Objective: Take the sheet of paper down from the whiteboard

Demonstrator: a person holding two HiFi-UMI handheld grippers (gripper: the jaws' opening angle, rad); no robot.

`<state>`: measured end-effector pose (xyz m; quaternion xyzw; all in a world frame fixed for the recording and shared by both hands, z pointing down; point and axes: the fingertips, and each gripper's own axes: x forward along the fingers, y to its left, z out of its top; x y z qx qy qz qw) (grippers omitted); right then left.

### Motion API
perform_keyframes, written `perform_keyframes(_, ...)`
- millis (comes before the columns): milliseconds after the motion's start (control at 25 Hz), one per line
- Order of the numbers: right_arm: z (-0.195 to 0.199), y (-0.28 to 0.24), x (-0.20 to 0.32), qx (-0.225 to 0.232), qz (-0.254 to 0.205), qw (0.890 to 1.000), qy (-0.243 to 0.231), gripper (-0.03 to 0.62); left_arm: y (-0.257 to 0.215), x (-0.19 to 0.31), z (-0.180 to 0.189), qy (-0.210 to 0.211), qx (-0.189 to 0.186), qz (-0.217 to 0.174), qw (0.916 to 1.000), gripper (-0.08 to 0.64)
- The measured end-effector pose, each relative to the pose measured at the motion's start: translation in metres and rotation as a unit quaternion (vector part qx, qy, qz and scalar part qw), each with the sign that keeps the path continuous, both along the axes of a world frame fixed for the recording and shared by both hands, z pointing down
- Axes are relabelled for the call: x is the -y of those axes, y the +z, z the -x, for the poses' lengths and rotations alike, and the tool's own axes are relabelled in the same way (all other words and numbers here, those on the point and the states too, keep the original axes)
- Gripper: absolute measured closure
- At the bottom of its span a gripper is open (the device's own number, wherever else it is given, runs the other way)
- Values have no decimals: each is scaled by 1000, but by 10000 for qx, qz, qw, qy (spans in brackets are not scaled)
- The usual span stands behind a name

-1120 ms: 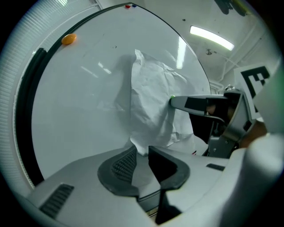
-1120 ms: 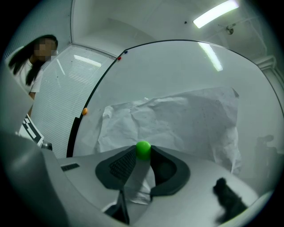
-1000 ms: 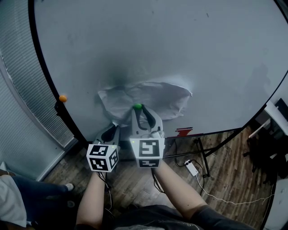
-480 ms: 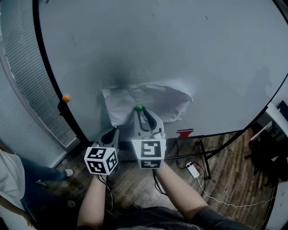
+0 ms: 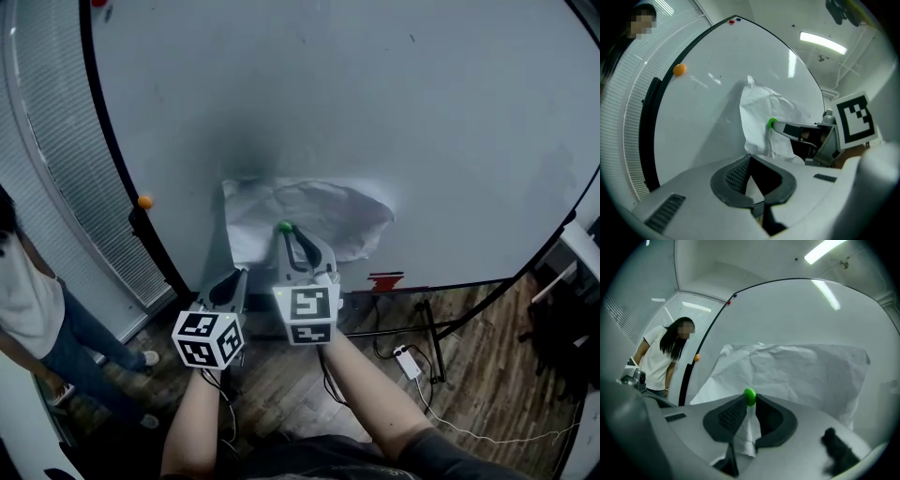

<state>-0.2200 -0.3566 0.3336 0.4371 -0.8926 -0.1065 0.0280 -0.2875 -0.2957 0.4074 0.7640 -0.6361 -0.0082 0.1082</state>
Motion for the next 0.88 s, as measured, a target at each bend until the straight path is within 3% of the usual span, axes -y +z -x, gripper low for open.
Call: perform_keyframes(880, -7, -5, -11, 198, -128, 9990, -377, 549, -10, -11, 0, -267, -57, -122, 9996, 548)
